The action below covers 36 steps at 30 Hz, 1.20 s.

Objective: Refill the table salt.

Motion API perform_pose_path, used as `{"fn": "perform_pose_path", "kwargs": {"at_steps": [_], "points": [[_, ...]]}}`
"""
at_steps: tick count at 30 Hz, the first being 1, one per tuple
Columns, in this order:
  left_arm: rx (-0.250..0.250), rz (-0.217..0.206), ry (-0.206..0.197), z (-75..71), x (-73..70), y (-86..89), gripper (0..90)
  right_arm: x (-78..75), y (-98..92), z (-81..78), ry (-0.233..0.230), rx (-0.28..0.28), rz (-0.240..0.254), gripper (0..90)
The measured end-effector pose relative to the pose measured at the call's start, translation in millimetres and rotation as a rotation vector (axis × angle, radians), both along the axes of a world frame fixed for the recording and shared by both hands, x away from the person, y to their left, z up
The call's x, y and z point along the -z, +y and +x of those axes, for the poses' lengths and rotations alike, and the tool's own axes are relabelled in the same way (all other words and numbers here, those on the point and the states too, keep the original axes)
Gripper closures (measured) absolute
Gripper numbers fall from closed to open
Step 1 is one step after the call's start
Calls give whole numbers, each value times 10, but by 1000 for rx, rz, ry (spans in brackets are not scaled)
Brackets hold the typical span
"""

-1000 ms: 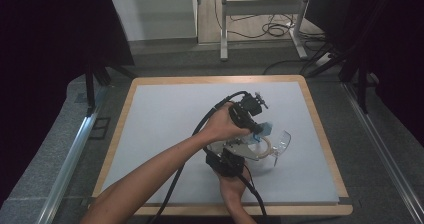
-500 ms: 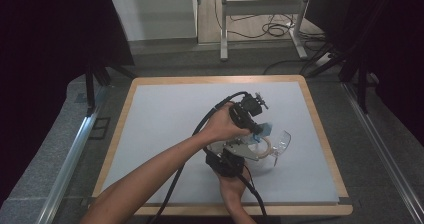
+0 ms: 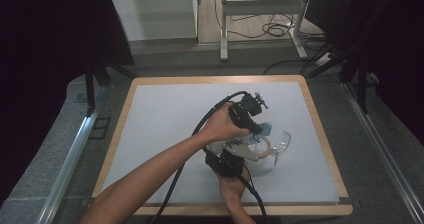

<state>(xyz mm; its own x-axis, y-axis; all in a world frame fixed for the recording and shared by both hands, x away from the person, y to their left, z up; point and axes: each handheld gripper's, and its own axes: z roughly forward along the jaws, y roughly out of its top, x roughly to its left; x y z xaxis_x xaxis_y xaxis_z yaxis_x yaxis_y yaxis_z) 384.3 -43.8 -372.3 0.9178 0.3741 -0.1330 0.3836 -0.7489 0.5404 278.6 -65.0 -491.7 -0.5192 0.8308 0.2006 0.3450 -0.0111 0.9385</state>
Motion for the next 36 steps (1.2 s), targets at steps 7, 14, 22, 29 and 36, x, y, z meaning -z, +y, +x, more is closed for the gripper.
{"fn": "perform_pose_path", "kwargs": {"at_steps": [7,14,22,29,36], "points": [[0,9,-1,-3,-1,-3,900,-1,12,-5,1,1,14,498],[2,16,0,3,15,-6,900,11,17,2,5,0,22,498],[6,17,1,5,29,-23,900,26,4,3,6,3,21,500],[6,18,3,3,32,-41,900,28,-4,3,4,10,20,500],[9,21,3,3,15,-53,900,12,-4,2,-3,12,16,500]]}}
